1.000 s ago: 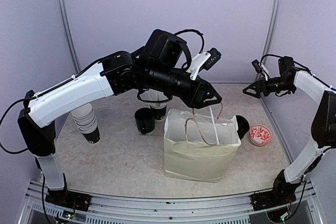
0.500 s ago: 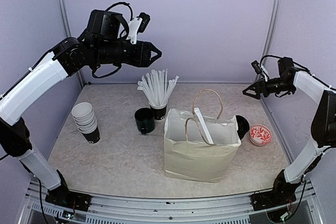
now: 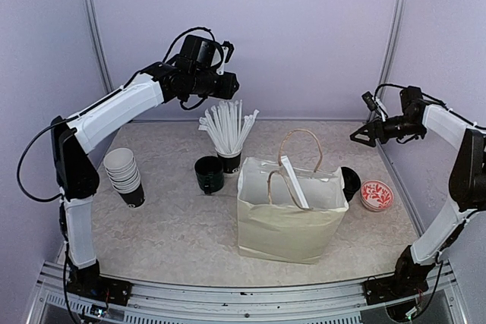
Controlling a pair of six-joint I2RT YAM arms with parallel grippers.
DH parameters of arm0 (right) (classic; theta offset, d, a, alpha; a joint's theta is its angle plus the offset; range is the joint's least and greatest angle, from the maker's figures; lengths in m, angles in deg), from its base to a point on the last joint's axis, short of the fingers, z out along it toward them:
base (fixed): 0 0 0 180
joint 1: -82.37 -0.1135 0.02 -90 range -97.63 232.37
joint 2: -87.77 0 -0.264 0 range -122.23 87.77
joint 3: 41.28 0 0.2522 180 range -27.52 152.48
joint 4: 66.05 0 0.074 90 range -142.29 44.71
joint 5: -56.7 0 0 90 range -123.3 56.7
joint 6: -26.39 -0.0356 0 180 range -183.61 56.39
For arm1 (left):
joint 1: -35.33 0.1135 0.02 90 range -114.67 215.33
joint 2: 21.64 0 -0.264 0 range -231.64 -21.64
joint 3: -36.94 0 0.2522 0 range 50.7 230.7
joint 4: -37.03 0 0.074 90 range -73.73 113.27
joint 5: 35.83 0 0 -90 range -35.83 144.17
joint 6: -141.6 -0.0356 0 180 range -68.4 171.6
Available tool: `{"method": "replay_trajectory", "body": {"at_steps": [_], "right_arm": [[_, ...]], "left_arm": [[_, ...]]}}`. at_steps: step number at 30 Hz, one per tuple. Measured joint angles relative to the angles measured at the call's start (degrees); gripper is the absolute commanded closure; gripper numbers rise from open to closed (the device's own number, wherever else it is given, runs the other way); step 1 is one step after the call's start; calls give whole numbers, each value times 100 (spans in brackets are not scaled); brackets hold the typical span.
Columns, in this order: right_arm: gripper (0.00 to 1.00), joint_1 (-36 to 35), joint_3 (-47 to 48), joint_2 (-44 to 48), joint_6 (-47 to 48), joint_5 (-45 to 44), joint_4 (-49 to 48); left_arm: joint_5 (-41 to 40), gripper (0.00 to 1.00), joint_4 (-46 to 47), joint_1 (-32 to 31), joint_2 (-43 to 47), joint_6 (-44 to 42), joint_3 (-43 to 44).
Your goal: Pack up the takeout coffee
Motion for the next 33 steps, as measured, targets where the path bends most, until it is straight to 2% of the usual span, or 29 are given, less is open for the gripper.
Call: {"method": "replay_trajectory", "body": {"at_steps": [3,11,23,27,33], "right_arm": [[13,0,-7,0,17,0,0],[14,-2,-15,-42,57,0,2],[15,-28,-17,-138,92,-2,7],[15,-39,-17,-170,109,-2,9],[15,-61,-17,-188,125,-4,11]], "left_arm": [[120,58,35,142,-490,0,435],[527,58,140,236,-1143,48,826],[761,63,197,280,-1488,87,1067],[748,70,195,280,-1580,90,1113],[708,96,192,280,-1676,111,1165]]}}
